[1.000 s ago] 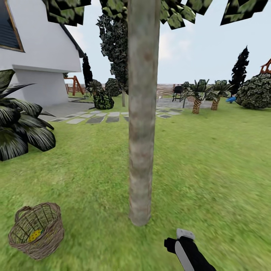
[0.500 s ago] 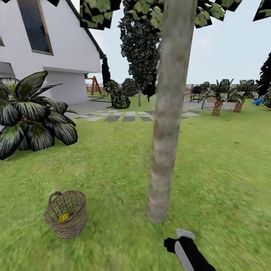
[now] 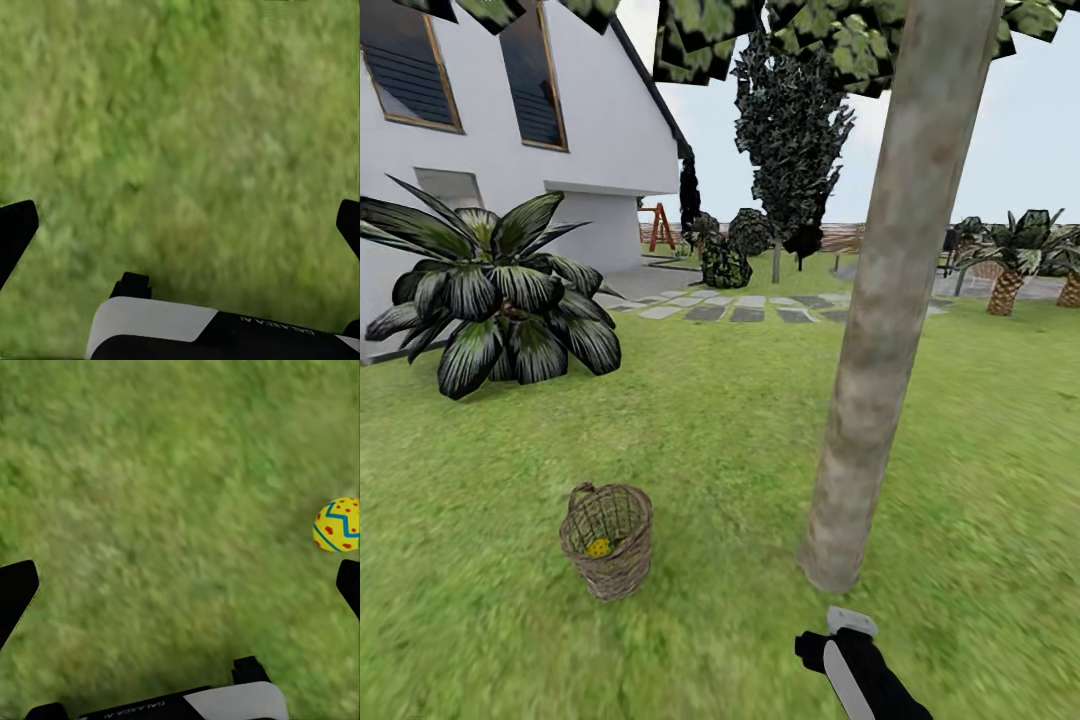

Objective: Take the three Easter eggs out of the wicker basket on the lawn in the garden, then place them on the lawn next to a single tree (choose any tree) so that all three eggs are next to the same tree and none are left in the basket.

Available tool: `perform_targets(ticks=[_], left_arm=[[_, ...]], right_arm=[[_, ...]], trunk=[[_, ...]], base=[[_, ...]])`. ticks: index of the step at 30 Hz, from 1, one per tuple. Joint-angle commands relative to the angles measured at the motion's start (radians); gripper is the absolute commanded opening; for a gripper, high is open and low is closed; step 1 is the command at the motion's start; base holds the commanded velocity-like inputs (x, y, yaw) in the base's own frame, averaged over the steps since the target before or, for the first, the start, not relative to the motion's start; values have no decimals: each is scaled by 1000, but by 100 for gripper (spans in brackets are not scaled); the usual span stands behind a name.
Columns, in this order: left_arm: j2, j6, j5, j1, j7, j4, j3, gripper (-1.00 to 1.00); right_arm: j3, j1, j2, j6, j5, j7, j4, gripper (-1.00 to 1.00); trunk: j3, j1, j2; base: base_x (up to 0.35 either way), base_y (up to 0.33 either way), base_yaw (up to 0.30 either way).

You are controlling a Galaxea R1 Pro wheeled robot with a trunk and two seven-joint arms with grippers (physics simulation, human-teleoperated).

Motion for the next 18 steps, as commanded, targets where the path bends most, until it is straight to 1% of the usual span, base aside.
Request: perform_targets(ticks=[1, 3, 6, 18], left_arm=[[0, -4, 2, -1, 2, 1, 2, 100], [0, -4, 1, -1, 2, 1, 2, 100], [0, -4, 1, -1, 2, 1, 2, 100], [0, -5, 0, -1, 2, 1, 2, 100]], right_arm=[[2, 0, 0, 2, -11, -10, -2, 100], [3, 0, -1, 2, -11, -9, -2, 100], [4, 2, 0, 2, -12, -8, -2, 100], [6, 14, 0, 1, -8, -7, -2, 100]], trunk=[[-2, 0, -2], [-2, 0, -2], [-2, 0, -2], [-2, 0, -2]], base=[[-17, 294, 213], [54, 284, 153], [159, 269, 71], [241, 234, 15]])
